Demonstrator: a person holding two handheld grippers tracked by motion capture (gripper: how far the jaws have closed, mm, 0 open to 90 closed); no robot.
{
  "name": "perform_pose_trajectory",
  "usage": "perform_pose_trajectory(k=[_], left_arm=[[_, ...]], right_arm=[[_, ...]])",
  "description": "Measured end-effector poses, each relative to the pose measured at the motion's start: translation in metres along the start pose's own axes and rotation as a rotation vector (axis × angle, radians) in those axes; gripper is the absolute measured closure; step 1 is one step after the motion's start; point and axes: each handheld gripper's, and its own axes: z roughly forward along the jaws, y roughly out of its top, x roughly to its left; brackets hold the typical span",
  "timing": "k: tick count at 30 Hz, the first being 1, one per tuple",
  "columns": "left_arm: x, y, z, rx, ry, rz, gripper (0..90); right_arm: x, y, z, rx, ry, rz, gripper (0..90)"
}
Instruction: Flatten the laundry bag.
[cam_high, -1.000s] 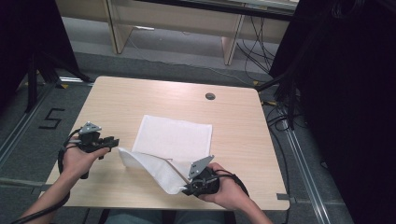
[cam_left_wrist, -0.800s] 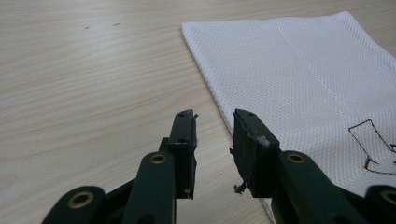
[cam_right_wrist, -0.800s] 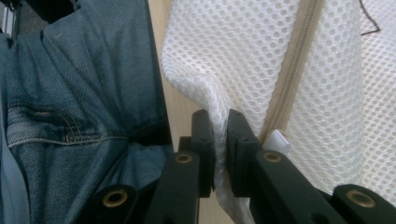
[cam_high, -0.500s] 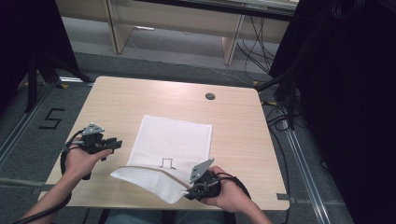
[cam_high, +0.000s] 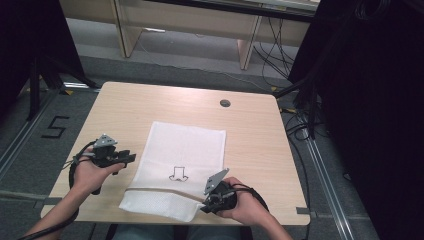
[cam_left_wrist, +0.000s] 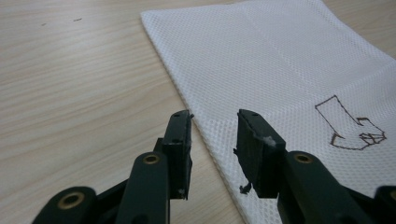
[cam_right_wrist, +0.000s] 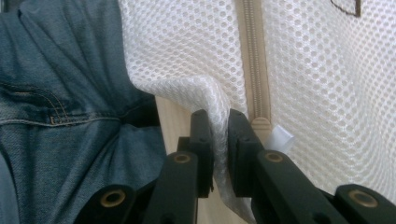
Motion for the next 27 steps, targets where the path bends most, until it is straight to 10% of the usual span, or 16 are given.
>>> perform_pose_trajectory(k=[9,20,27], left_arm=[[-0.014,-0.002,0.005,0.018,-0.054,0.040,63.1],[-0.018,-0.003,0.009,0.043,-0.074,0.047,61.6],[-0.020,-0.004,0.010,0.059,-0.081,0.064,61.5]], right_arm=[[-0.010,-0.008,-0.016,-0.136,0.036,0.195,57.3],[-0.027,-0.018,-0.038,-0.318,0.071,0.262,54.6],[-0.025,-0.018,-0.042,-0.303,0.074,0.266,54.6]])
